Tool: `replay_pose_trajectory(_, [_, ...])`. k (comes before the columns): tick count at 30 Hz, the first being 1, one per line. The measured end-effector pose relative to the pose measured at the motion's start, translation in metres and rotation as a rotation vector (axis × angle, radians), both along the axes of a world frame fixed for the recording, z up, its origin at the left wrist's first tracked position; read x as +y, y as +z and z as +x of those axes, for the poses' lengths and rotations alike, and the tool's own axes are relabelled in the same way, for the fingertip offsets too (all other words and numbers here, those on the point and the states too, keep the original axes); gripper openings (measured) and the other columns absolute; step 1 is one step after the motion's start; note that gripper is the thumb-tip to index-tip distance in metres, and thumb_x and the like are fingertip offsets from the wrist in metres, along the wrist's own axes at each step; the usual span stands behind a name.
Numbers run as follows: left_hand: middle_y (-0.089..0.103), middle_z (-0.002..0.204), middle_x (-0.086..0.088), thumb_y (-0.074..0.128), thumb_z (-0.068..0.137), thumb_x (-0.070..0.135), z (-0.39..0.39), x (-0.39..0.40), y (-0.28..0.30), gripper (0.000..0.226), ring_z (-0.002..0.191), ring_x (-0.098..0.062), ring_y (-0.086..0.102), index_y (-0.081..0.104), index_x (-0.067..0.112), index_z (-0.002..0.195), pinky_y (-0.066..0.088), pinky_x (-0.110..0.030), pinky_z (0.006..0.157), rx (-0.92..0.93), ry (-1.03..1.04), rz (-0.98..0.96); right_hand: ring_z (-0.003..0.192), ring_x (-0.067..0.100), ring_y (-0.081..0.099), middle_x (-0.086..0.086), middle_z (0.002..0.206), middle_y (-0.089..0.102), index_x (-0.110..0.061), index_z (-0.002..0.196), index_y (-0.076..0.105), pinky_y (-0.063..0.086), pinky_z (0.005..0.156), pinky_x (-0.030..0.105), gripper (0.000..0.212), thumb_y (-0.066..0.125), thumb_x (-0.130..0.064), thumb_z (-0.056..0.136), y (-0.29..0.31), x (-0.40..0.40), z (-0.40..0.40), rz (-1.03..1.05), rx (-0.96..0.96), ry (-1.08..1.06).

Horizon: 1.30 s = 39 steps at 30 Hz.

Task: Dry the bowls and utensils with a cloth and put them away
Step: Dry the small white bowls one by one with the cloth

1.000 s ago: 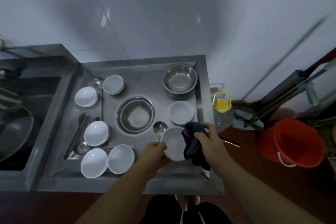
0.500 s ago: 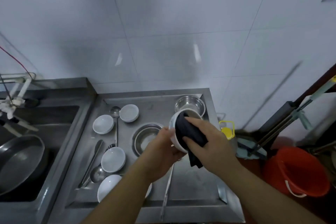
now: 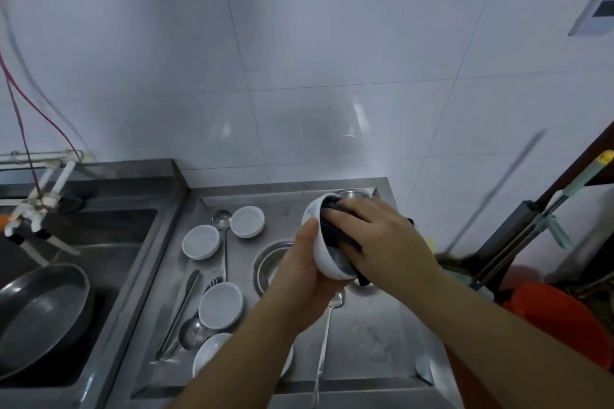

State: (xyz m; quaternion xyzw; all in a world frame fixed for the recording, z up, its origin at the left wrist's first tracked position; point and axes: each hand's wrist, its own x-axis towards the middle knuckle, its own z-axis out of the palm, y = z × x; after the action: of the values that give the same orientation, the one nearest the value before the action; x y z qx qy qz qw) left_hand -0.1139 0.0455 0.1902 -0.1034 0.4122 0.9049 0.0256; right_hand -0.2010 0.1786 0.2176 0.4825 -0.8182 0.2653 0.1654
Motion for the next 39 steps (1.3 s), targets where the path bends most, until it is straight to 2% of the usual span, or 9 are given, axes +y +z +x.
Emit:
replay_pose_trajectory(5, [0.055,0.143,-0.038,0.073,0.082,0.051,-0.012,-0.015,0.016,0.090,0.131,-0.052,0.057,0.047,-0.001,0.150,0.049,-0.063,0.104,-0.004,0.197,-0.193,0.096,0.026,0.064,-0.003,0.106,0.068,-0.030,0.119,0.071,0.054,0.077,0.038,0.030,0.061,-0.025,0.092,0.032,-0.014,0.003,0.298,-0.205,-0.135])
replay_pose_trajectory(10, [0.047,0.140,-0.049,0.080,0.076,0.044,-0.013,-0.025,0.021,0.099,0.130,-0.063,0.050,0.040,-0.011,0.148,0.041,-0.069,0.107,0.077,0.155,-0.268,0.080,0.021,0.072,0.004,0.084,0.076,-0.021,0.095,0.077,0.062,0.078,0.040,0.012,0.067,-0.024,0.088,0.062,-0.009,-0.005,0.323,-0.817,-0.071])
replay_pose_trajectory(15, [0.056,0.121,-0.038,0.077,0.086,0.057,-0.006,-0.023,0.025,0.101,0.116,-0.045,0.055,0.039,-0.016,0.143,0.046,-0.054,0.098,0.242,0.039,-0.256,0.087,0.030,0.074,0.023,0.100,0.075,-0.002,0.102,0.078,0.062,0.077,0.039,0.024,0.073,-0.014,0.082,0.057,0.005,0.003,-0.217,-1.718,0.133])
replay_pose_trajectory(20, [0.044,0.140,-0.049,0.074,0.089,0.061,-0.002,-0.014,0.025,0.099,0.131,-0.051,0.052,0.039,-0.009,0.150,0.045,-0.059,0.110,0.240,0.033,-0.201,0.086,0.028,0.074,0.018,0.095,0.072,-0.003,0.098,0.080,0.063,0.074,0.036,0.035,0.083,-0.018,0.067,0.039,-0.002,0.015,-0.709,-2.050,0.199])
replay_pose_trajectory(24, [0.044,0.153,-0.039,0.077,0.089,0.055,-0.004,0.002,0.022,0.098,0.145,-0.048,0.045,0.035,-0.001,0.157,0.037,-0.062,0.120,0.136,0.118,-0.098,0.081,0.027,0.074,0.018,0.088,0.074,-0.004,0.095,0.081,0.061,0.066,0.032,0.020,0.069,-0.008,0.079,0.034,-0.023,0.022,-0.940,-1.706,0.046])
replay_pose_trajectory(28, [0.043,0.153,-0.040,0.081,0.083,0.055,-0.011,0.004,0.016,0.107,0.144,-0.054,0.045,0.031,-0.002,0.158,0.033,-0.073,0.118,0.086,0.210,-0.088,0.079,0.012,0.073,-0.003,0.084,0.078,-0.034,0.101,0.079,0.056,0.067,0.021,0.028,0.068,-0.012,0.089,0.027,-0.026,0.014,-0.584,-0.873,-0.209])
replay_pose_trajectory(31, [0.050,0.148,-0.039,0.071,0.085,0.052,-0.012,-0.004,0.015,0.093,0.138,-0.053,0.053,0.038,0.001,0.156,0.041,-0.072,0.113,0.030,0.255,-0.156,0.081,0.010,0.064,-0.008,0.085,0.073,-0.032,0.107,0.075,0.049,0.072,0.025,0.028,0.071,-0.012,0.089,0.025,-0.016,0.004,-0.261,-0.416,-0.127])
replay_pose_trajectory(35, [0.053,0.146,-0.037,0.070,0.081,0.055,-0.009,-0.011,0.016,0.097,0.136,-0.051,0.055,0.041,-0.002,0.153,0.040,-0.070,0.115,0.005,0.257,-0.148,0.080,0.013,0.058,-0.009,0.087,0.068,-0.029,0.105,0.075,0.047,0.071,0.031,0.025,0.067,-0.015,0.087,0.034,-0.011,-0.005,0.074,-0.324,-0.043])
replay_pose_trajectory(39, [0.053,0.138,-0.045,0.084,0.074,0.065,-0.010,-0.012,0.019,0.117,0.127,-0.059,0.056,0.038,-0.012,0.149,0.046,-0.067,0.110,0.063,0.254,-0.185,0.072,0.011,0.059,-0.003,0.072,0.065,-0.029,0.087,0.071,0.050,0.066,0.031,0.007,0.066,-0.027,0.084,0.048,-0.009,-0.007,0.221,-0.491,-0.079])
